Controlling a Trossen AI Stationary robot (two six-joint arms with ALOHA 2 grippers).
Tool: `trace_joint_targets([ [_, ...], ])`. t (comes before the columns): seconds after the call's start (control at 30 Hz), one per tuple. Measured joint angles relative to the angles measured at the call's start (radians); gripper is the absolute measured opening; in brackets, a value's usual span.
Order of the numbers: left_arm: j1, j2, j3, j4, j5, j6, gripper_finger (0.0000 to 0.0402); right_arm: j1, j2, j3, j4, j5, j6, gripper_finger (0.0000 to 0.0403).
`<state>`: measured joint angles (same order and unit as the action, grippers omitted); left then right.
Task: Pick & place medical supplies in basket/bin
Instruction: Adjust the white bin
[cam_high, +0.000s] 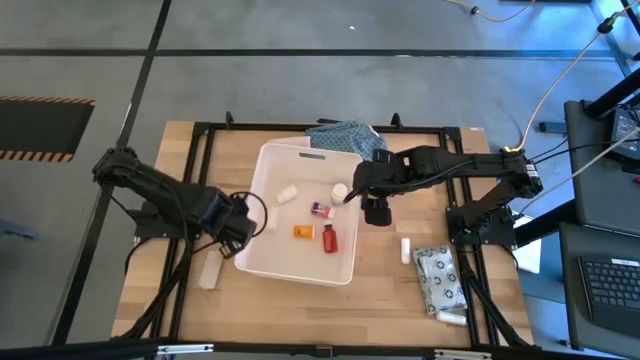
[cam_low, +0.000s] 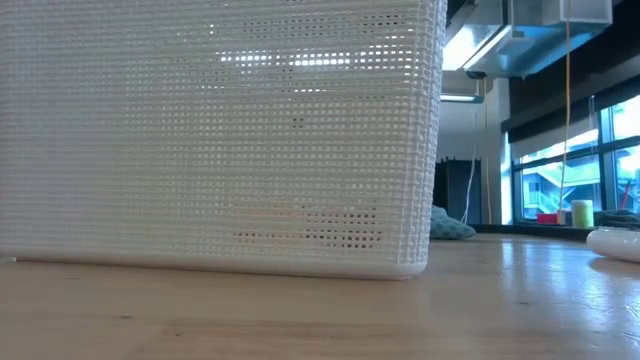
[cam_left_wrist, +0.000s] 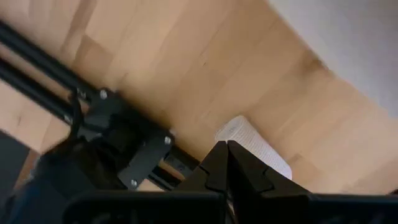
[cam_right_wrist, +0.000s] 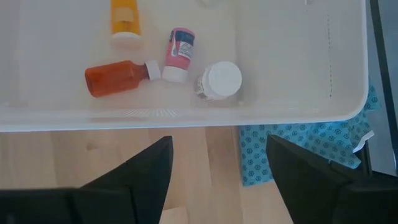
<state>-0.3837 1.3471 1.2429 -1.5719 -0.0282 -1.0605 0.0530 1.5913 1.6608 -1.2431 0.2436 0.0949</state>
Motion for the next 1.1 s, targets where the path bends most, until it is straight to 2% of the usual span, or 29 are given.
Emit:
trace_joint_targets([
  [0.13, -0.039, 0.000, -0.030, 0.029, 0.000, -0.062, 0.0002, 0.000, 0.000, 0.000, 0.001, 0.000, 0.000, 0.0259],
  [0.43, -0.056, 0.000, -0.030, 0.194, -0.072, -0.049, 0.0002, 0.000, 0.000, 0.000, 0.000, 0.000, 0.006, 0.0259],
  [0.67, -0.049, 0.000, -0.030, 0.241, -0.172, -0.051, 0.0002, 0.004, 0.000, 0.000, -0.092, 0.000, 0.066, 0.0259],
  [0.8, -0.019, 0.000, -0.030, 0.283, -0.241, 0.005, 0.0003, 0.031, -0.002, -0.001, -0.110, 0.005, 0.107, 0.0259],
  [0.87, -0.001, 0.000, -0.030, 0.316, -0.268, 0.049, 0.0002, 0.062, -0.013, -0.001, -0.111, 0.027, 0.113, 0.0259],
  [0.93, 0.021, 0.000, -0.030, 0.353, -0.304, 0.093, 0.0002, 0.102, -0.037, -0.012, -0.093, 0.094, 0.118, 0.0259],
  [1.0, 0.044, 0.000, -0.030, 0.389, -0.330, 0.132, 0.0003, 0.143, -0.077, -0.055, -0.043, 0.160, 0.129, 0.0259],
  [1.1, 0.083, 0.000, -0.030, 0.405, -0.356, 0.188, 0.0002, 0.197, -0.157, -0.156, 0.040, 0.179, 0.142, 0.0259],
])
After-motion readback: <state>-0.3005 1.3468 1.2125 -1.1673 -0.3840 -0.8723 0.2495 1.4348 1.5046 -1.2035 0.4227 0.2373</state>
